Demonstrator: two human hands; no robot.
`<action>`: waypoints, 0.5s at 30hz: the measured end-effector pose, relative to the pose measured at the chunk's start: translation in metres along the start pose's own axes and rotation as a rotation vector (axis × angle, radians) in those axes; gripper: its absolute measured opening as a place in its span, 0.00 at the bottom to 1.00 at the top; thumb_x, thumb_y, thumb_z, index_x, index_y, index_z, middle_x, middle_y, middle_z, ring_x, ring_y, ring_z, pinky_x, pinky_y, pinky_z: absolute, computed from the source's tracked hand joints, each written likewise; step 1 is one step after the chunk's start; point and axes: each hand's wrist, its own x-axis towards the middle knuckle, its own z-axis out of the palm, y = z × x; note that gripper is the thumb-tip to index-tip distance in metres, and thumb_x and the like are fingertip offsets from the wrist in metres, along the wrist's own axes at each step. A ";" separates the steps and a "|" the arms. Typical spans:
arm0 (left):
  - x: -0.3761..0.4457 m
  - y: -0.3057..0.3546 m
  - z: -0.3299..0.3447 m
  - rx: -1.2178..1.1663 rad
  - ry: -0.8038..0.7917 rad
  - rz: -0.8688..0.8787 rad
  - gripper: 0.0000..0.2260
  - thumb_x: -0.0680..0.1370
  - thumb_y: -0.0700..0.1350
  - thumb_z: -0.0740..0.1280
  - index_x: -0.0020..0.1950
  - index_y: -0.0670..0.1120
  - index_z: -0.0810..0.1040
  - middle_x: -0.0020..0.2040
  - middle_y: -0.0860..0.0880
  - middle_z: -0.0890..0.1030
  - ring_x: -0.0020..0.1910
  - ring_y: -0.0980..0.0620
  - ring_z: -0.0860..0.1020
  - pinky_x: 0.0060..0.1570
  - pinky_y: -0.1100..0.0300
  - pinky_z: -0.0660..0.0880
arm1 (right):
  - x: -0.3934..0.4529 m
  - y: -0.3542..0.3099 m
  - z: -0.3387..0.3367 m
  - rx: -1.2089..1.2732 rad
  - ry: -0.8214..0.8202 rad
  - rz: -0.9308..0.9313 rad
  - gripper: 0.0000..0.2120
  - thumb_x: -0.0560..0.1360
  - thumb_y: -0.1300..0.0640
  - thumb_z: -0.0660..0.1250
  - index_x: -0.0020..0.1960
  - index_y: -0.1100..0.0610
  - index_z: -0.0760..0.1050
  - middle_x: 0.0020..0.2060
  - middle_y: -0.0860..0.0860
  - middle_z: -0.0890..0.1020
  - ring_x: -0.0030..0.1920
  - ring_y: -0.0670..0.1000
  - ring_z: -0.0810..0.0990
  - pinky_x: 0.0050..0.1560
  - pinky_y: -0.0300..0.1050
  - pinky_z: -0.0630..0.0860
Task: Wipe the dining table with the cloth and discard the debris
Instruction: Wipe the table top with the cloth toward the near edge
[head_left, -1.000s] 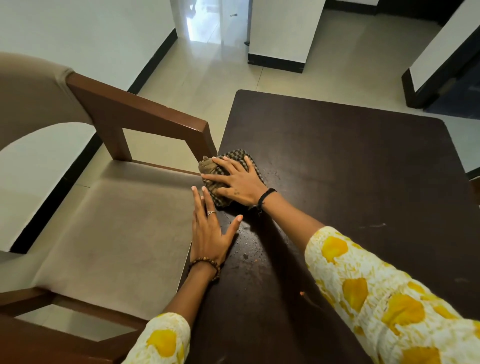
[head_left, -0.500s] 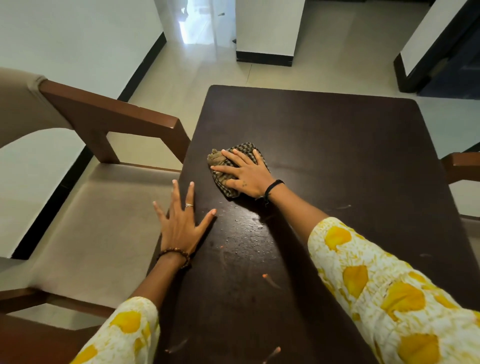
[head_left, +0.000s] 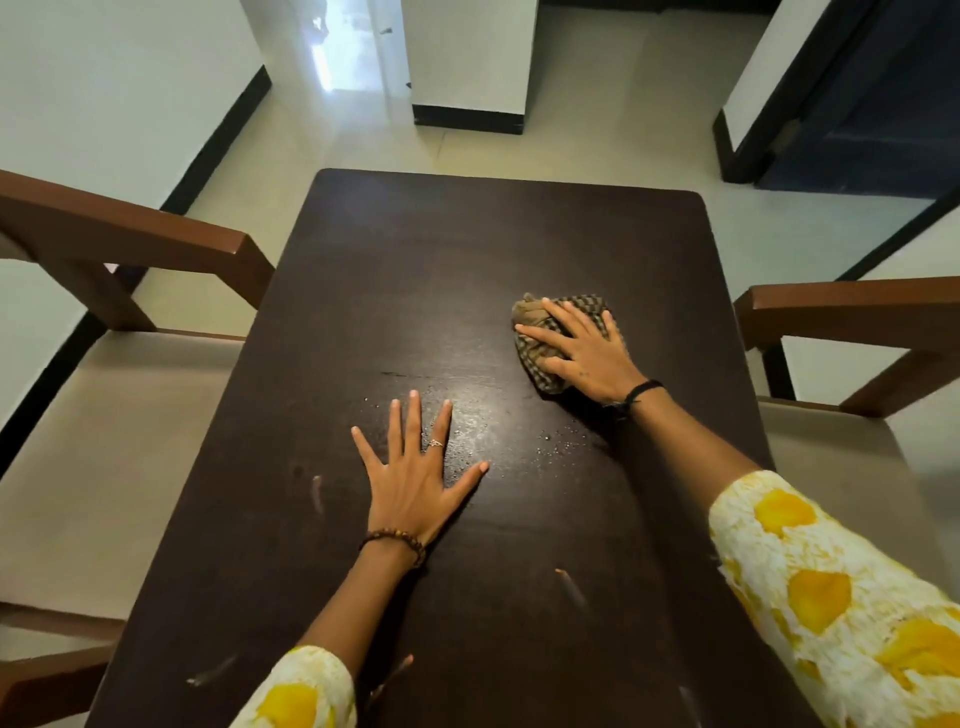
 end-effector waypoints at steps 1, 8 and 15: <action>0.000 0.000 0.000 -0.001 0.001 -0.001 0.35 0.74 0.70 0.44 0.74 0.51 0.58 0.73 0.40 0.60 0.72 0.39 0.58 0.61 0.28 0.50 | -0.007 0.007 -0.001 0.006 0.004 0.018 0.37 0.63 0.34 0.39 0.71 0.36 0.55 0.76 0.45 0.48 0.75 0.49 0.44 0.69 0.64 0.36; 0.000 0.000 0.000 0.007 -0.011 -0.012 0.35 0.73 0.71 0.46 0.74 0.51 0.56 0.74 0.41 0.58 0.72 0.40 0.56 0.62 0.28 0.48 | -0.003 -0.008 0.003 -0.022 -0.014 0.022 0.30 0.70 0.39 0.44 0.72 0.37 0.52 0.76 0.49 0.44 0.75 0.52 0.41 0.67 0.65 0.33; -0.001 0.001 -0.002 0.001 -0.013 -0.029 0.36 0.71 0.72 0.40 0.75 0.55 0.48 0.76 0.44 0.50 0.74 0.45 0.45 0.64 0.32 0.39 | 0.027 -0.063 0.025 -0.106 0.023 -0.109 0.24 0.77 0.41 0.51 0.72 0.38 0.54 0.76 0.49 0.47 0.75 0.53 0.44 0.68 0.68 0.37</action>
